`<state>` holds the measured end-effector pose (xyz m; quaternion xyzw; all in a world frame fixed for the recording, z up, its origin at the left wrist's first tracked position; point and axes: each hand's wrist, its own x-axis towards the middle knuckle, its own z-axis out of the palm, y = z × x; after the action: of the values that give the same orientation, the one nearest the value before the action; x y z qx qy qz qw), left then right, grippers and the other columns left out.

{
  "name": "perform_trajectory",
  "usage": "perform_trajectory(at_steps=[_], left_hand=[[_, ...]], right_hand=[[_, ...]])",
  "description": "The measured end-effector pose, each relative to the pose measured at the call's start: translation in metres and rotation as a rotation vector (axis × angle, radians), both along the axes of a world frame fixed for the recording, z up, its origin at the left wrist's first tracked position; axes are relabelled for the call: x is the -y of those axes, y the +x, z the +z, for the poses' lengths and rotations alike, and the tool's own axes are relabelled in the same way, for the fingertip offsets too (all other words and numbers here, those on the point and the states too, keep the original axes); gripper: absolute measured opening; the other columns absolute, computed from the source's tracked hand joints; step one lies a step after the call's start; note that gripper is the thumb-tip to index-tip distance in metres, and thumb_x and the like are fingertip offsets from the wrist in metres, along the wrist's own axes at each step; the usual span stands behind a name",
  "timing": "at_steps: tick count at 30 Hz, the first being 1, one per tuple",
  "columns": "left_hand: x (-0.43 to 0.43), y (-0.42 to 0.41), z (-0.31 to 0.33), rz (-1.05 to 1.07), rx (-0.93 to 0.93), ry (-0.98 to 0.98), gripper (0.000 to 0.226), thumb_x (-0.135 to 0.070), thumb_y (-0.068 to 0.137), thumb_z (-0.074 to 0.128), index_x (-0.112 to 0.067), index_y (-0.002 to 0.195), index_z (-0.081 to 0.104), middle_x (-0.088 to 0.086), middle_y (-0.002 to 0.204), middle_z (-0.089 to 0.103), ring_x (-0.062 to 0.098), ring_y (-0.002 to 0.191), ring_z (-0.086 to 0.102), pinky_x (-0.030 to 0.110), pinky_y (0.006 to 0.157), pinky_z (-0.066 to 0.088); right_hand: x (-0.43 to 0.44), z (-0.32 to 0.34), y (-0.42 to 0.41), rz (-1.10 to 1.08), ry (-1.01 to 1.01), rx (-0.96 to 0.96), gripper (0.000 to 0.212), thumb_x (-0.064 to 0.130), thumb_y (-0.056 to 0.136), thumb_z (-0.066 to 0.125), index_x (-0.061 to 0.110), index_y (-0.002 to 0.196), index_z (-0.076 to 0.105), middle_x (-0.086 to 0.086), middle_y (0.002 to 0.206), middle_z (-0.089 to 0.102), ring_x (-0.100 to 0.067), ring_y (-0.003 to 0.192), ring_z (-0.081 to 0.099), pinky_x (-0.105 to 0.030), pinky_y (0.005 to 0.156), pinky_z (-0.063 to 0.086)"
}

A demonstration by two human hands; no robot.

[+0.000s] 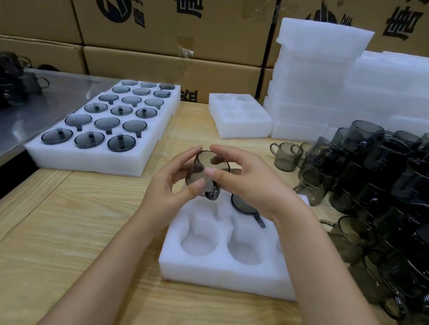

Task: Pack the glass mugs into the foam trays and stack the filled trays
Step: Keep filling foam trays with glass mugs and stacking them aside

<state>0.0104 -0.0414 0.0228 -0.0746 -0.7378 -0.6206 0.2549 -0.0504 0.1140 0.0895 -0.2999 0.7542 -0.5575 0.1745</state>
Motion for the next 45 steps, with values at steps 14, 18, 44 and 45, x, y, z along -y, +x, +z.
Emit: perform_trajectory(at_steps=[14, 18, 44, 45], left_hand=[[0.004, -0.001, -0.003, -0.021, 0.068, -0.091, 0.057, -0.035, 0.058, 0.078, -0.030, 0.112, 0.061, -0.016, 0.098, 0.067, 0.011, 0.101, 0.061, 0.035, 0.097, 0.044], [0.006, -0.002, -0.006, -0.029, 0.083, -0.074, 0.055, -0.034, 0.056, 0.079, -0.024, 0.107, 0.061, -0.006, 0.101, 0.067, 0.015, 0.105, 0.061, 0.037, 0.097, 0.044], [0.001, -0.010, -0.007, -0.108, 0.285, 0.261, 0.044, -0.002, 0.078, 0.059, -0.015, 0.120, 0.055, 0.014, 0.126, 0.054, 0.023, 0.115, 0.053, 0.035, 0.097, 0.044], [0.000, -0.010, -0.006, -0.103, 0.285, 0.283, 0.045, -0.005, 0.075, 0.058, -0.015, 0.119, 0.056, 0.015, 0.128, 0.053, 0.026, 0.117, 0.051, 0.040, 0.099, 0.042]], right_hand=[[-0.008, -0.001, -0.004, 0.109, 0.385, -0.260, 0.049, 0.032, 0.090, 0.060, 0.030, 0.136, 0.045, 0.008, 0.126, 0.053, -0.010, 0.110, 0.055, -0.034, 0.098, 0.044], [-0.006, -0.002, -0.001, 0.091, 0.415, -0.302, 0.052, 0.035, 0.086, 0.064, 0.030, 0.135, 0.046, 0.010, 0.126, 0.054, -0.009, 0.109, 0.053, -0.026, 0.093, 0.042], [0.012, -0.039, 0.004, 0.080, 0.966, -0.605, 0.077, 0.069, 0.089, 0.008, 0.025, 0.150, -0.009, 0.015, 0.155, -0.018, -0.008, 0.139, -0.027, -0.050, 0.109, -0.023], [0.014, -0.038, 0.004, 0.084, 0.971, -0.588, 0.077, 0.068, 0.089, 0.009, 0.024, 0.150, -0.009, 0.014, 0.156, -0.017, -0.009, 0.140, -0.025, -0.050, 0.110, -0.021]])
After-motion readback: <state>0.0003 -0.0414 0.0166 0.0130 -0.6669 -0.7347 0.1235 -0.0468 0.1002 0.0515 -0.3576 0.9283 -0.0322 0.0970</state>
